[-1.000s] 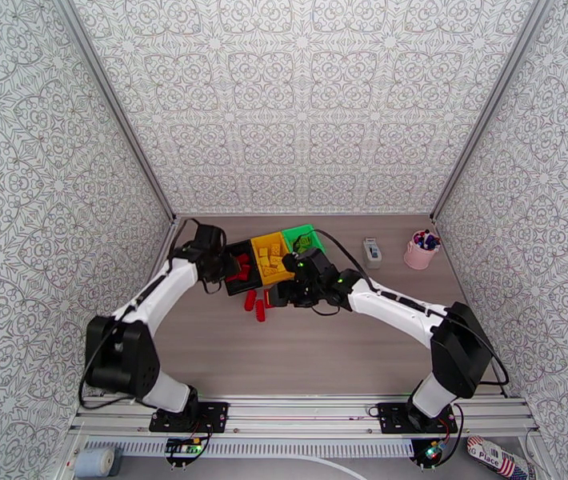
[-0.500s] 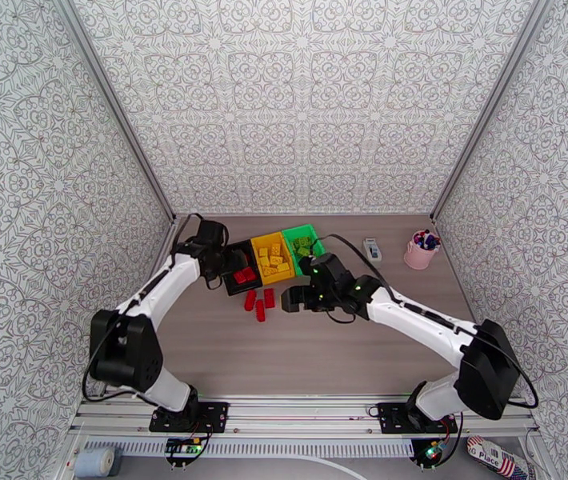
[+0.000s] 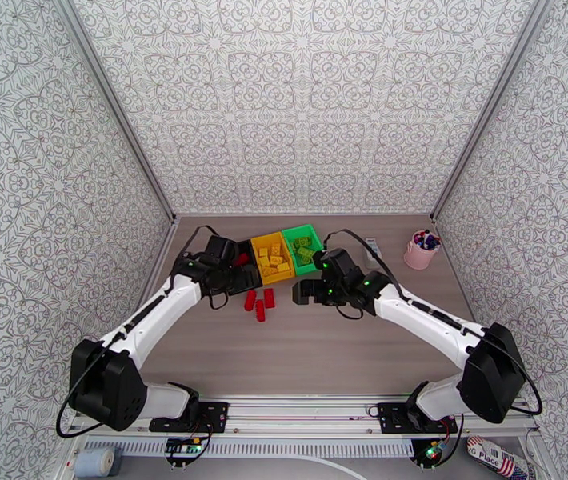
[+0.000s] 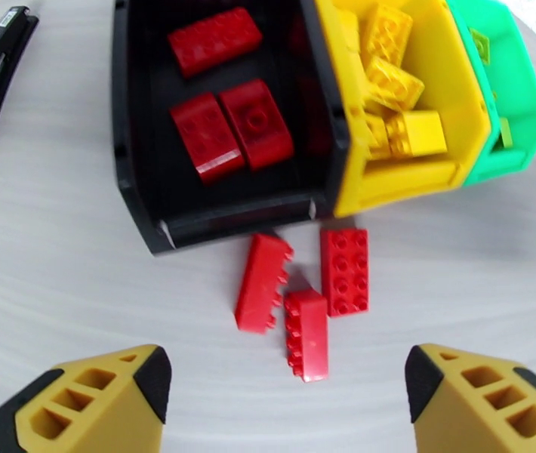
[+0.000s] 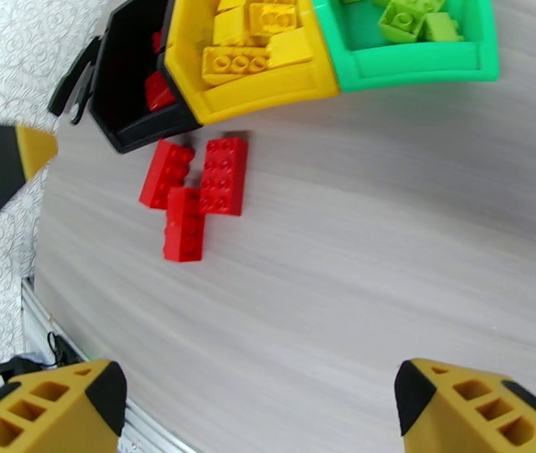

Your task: Sort the legos into containers by color

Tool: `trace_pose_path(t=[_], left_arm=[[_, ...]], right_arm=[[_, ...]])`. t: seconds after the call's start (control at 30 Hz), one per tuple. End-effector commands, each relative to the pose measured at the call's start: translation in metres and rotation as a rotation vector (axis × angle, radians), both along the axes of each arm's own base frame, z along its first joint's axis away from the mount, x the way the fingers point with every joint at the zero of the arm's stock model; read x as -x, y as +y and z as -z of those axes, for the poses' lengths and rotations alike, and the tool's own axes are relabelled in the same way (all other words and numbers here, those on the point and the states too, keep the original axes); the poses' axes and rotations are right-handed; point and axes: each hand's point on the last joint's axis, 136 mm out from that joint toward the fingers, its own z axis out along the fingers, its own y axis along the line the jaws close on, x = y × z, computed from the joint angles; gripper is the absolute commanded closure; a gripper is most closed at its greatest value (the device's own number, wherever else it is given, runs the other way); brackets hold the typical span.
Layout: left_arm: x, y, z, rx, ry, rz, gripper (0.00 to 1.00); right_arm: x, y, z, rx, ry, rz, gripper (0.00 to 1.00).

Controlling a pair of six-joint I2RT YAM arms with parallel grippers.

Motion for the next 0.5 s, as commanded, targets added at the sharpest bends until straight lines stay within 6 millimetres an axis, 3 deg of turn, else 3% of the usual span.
trace_pose_path(t=[0.0,0.03,0.17,0.47], left_arm=[[0.013,-0.002,0.0,-0.018,0.009,-0.026,0.1],[0.016,-0.006,0.001,-0.017,0.014,-0.022,0.06],[0.027,-0.017,0.007,-0.025,0.034,-0.01,0.04],[0.058,-0.04,0.039,-0.026,0.117,0.007,0.08]], right_arm=[[-0.004,-0.018,0.007,0.042,-0.03,0.051,0.02],[-0.005,-0.02,0.007,0.04,-0.034,0.06,0.02],[-0.007,-0.03,0.006,0.022,-0.056,0.097,0.02],[-0.002,-0.05,0.02,0.018,0.009,0.136,0.05]])
